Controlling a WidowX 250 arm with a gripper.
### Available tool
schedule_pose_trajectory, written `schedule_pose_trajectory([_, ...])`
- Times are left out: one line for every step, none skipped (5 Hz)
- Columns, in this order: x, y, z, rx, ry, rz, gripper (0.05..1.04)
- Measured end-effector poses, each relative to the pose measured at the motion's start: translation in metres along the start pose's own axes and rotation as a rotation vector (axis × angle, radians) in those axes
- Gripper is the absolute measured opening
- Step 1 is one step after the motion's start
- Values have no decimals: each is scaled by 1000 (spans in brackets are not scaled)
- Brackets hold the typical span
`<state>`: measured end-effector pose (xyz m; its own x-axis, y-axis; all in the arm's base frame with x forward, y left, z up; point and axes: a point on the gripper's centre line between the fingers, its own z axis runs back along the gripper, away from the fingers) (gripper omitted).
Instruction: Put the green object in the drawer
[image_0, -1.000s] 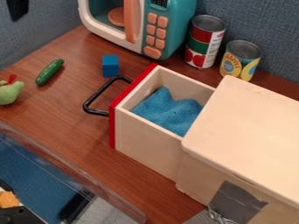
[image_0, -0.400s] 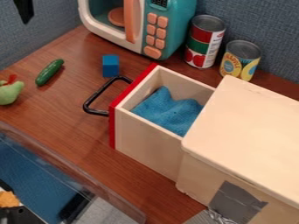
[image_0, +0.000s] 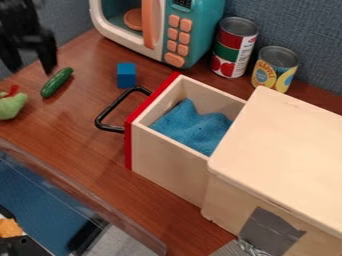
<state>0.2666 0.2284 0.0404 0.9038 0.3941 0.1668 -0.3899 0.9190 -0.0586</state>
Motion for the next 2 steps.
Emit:
schedule_pose_trajectory([-3, -16, -3, 6, -46, -26, 999])
schedule_pose_trajectory([-1, -31, -4, -12, -50, -24, 1000])
